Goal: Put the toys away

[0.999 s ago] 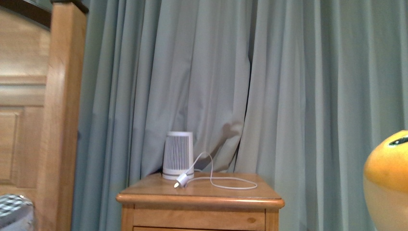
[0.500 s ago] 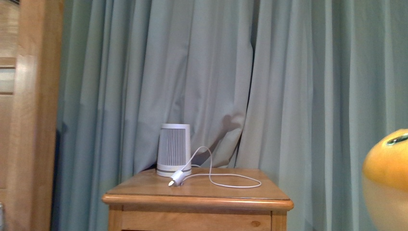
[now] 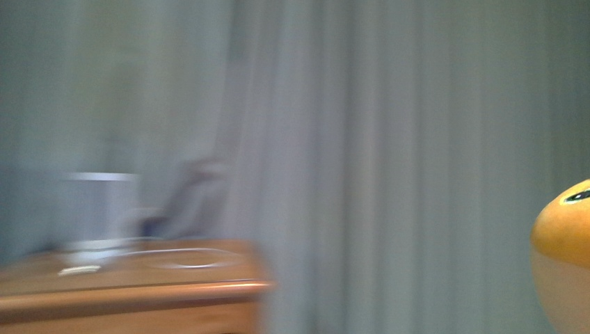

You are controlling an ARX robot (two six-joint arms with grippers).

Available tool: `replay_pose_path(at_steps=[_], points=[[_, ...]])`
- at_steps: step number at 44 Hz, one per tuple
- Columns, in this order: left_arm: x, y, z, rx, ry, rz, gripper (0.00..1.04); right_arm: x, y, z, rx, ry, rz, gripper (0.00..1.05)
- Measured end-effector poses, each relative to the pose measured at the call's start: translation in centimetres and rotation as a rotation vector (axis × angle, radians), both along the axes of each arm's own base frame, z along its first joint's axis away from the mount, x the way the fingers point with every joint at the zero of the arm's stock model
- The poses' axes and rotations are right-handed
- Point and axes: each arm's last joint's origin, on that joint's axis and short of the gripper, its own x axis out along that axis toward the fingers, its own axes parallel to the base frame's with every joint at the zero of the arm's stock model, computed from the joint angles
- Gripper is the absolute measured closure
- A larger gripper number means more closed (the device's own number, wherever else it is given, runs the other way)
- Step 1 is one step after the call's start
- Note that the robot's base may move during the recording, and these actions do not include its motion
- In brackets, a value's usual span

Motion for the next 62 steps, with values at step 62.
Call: replay_pose_path(at_steps=[62], points=[[0.00, -0.03, 0.00, 0.000, 0.000, -0.007, 0.06, -0.01, -0.04, 0.00, 0.001, -0.002, -0.010, 0.95]])
